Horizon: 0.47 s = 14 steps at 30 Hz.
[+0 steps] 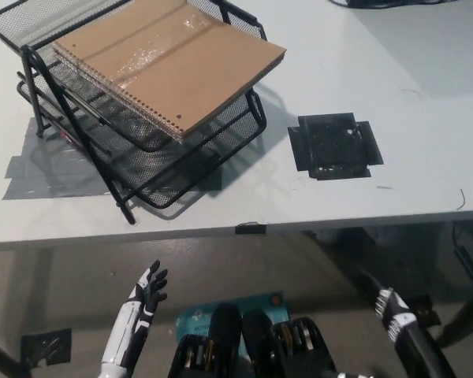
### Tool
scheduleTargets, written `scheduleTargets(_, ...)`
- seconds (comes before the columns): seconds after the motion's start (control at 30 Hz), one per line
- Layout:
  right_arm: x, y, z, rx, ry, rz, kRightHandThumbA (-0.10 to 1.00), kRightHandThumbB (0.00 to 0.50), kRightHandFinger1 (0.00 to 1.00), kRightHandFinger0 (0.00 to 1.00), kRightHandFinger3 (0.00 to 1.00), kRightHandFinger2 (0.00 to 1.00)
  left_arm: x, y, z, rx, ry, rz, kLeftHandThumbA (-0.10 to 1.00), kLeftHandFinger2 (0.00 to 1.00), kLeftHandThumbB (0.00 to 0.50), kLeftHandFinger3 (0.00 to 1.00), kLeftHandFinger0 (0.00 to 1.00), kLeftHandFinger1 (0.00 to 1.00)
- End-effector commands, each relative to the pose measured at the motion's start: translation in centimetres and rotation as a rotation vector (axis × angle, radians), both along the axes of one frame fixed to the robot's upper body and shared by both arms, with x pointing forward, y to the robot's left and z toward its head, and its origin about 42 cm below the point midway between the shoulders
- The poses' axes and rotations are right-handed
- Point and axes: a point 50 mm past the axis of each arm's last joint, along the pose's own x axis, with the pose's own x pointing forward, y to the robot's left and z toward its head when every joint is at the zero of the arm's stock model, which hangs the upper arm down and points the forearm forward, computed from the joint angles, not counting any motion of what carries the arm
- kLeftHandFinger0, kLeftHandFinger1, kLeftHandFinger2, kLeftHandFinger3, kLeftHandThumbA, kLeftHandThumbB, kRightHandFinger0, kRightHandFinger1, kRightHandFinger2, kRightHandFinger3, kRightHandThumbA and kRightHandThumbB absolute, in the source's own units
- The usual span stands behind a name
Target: A person hands a notebook to the robot and the robot grabs it with its right hand and places it in the file tray kept in the centre of the desk infront of it.
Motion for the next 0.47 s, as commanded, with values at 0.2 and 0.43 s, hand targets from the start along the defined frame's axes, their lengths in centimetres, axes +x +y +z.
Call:
scheduleTargets(0.2,0.4,-0.9,-4.7,0.253,0.039,-0.144,1.0,0.246,1.0,1.0,1.0,1.0,-0.8,0.6,0.8,-0.049,-0.084,0.048,1.0,0.92,0.5,1.0,0.88,0.93)
scheduleTargets(0.43,0.2,-1.1,-5.7,0.247,0.082,-0.129,1.0,0.24,1.0,1.0,1.0,1.0,-1.3,0.7,0.8,-0.055,-0.075,0.057,1.0,0.9,0.5,1.0,0.9,0.93)
